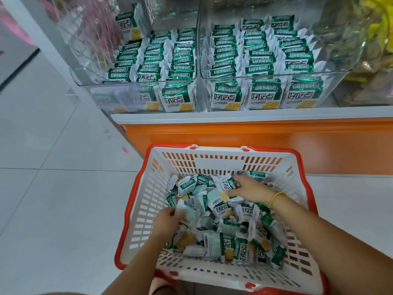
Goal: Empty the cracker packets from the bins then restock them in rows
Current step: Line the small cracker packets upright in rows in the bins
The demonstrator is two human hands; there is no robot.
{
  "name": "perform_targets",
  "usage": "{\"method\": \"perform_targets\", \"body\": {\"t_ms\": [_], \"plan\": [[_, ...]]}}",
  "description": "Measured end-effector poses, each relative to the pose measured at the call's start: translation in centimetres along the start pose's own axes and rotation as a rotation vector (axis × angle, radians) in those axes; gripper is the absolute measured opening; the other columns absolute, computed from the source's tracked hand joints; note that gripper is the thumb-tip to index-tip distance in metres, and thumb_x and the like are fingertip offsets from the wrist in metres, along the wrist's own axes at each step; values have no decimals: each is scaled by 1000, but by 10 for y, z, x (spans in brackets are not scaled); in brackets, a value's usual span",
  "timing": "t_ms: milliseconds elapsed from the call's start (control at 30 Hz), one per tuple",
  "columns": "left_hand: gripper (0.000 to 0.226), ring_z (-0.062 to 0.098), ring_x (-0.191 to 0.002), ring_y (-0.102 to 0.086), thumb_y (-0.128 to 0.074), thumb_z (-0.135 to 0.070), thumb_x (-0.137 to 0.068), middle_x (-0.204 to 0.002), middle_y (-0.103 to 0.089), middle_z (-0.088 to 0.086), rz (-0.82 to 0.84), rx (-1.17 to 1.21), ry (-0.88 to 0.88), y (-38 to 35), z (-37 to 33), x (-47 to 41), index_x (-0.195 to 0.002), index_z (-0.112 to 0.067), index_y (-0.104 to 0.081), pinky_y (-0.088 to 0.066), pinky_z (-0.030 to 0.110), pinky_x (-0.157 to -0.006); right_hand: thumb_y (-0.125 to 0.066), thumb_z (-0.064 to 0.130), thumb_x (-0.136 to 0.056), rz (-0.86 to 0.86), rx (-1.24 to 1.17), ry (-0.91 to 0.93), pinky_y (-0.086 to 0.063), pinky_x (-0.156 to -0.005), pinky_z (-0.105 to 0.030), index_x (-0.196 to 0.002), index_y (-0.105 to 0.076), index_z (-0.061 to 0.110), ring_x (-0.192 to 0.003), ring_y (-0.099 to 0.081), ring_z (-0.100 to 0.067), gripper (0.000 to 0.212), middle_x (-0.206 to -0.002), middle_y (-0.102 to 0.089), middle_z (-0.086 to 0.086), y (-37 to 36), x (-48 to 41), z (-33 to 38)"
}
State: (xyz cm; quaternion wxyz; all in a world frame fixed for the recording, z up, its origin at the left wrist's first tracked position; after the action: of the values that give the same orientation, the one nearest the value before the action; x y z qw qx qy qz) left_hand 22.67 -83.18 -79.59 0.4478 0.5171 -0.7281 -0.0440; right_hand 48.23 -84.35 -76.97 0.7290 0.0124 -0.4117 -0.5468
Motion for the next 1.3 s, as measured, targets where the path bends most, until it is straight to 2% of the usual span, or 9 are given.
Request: {"method": "perform_targets", "body": {"t_ms": [67, 200, 333, 467, 600, 900, 1033, 1167, 1300], "plan": [[18, 23, -72, -64, -60, -18, -93, -81, -68, 14, -18, 309, 57, 11, -8, 7, -84, -3, -64, -55, 30, -67, -63, 35, -91, -37, -52, 23, -34, -47, -10, -106, -57, 16, -62, -44, -4, 26, -91, -57, 3, 19, 7, 14], [21, 29, -95, -64, -54, -17, -96, -106, -63, 20, 42, 858, 85, 30, -45, 26, -110, 0, -57, -56, 34, -75, -65, 29, -90, -62, -257, 79, -54, -70, -18, -121, -59, 19, -99, -64, -16, 33, -114, -65, -3, 47, 23, 42], [49, 37, -104, -61, -48, -13, -98, -141, -33, 25, 203, 1223, 35, 51, -98, 55, -143, -16, -29, -59, 41, -75, -65, 21, -88, -42, -636, 135, -57, -77, -25, -105, -61, 17, -97, -64, -12, 17, -111, -64, 0, 61, 53, 86], [59, 33, -100, -67, -50, -16, -97, -151, -30, 18, 170, 1058, -182, 76, -132, 82, -150, -19, -23, -59, 32, -73, -71, 11, -73, 145, -1205, 190, -59, -76, -36, -107, -62, 0, -101, -68, -23, 37, -123, -59, -14, 55, 83, 133], [21, 23, -87, -68, -57, -26, -91, -99, -72, 2, -193, 525, -613, 112, -168, 125, -111, -21, -62, -56, 33, -76, -90, 7, -53, 314, -1516, 159, -60, -69, -44, -114, -59, 8, -102, -64, -47, 69, -118, -61, -31, 39, 98, 165], [23, -4, -119, -52, -76, -40, -73, -119, -63, -19, -124, 557, -638, 130, -179, 159, -76, -17, -71, -42, 28, -96, -98, 6, -29, 307, -1536, 268, -60, -64, -38, -90, -76, -3, -86, -71, -35, 65, -113, -65, -28, 39, 114, 180], [24, 21, -108, -61, -71, -7, -76, -121, -62, 7, -26, 806, -356, 130, -171, 140, -99, -12, -65, -50, 36, -88, -99, 6, -24, 274, -1490, 271, -58, -54, -32, -86, -75, -5, -71, -70, -30, 67, -112, -63, -24, 37, 114, 181], [40, 28, -95, -68, -71, -12, -71, -105, -69, 21, 261, 810, -219, 127, -176, 141, -106, 5, -61, -57, 33, -83, -99, 12, -31, 255, -1411, 297, -59, -57, -31, -96, -68, -6, -72, -71, -27, 75, -114, -63, -22, 41, 109, 179], [14, 19, -74, -69, -67, -7, -79, -88, -72, 11, 219, 808, -232, 139, -177, 131, -92, -3, -66, -56, 24, -62, -82, 25, -62, 230, -1018, 361, -59, -67, -30, -92, -76, 13, -79, -69, -13, 33, -94, -72, 0, 61, 116, 189]]}}
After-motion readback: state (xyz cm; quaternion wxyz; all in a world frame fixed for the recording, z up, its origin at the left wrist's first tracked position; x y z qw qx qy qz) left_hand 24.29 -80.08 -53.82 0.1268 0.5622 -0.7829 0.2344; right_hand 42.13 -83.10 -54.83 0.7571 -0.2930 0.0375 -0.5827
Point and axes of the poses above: each hand's wrist, its own x-axis away from the middle knuckle, its own y-axis out of the back of the hand, z = x × y, the point moved 6 cm from there along -x, towards the middle knuckle
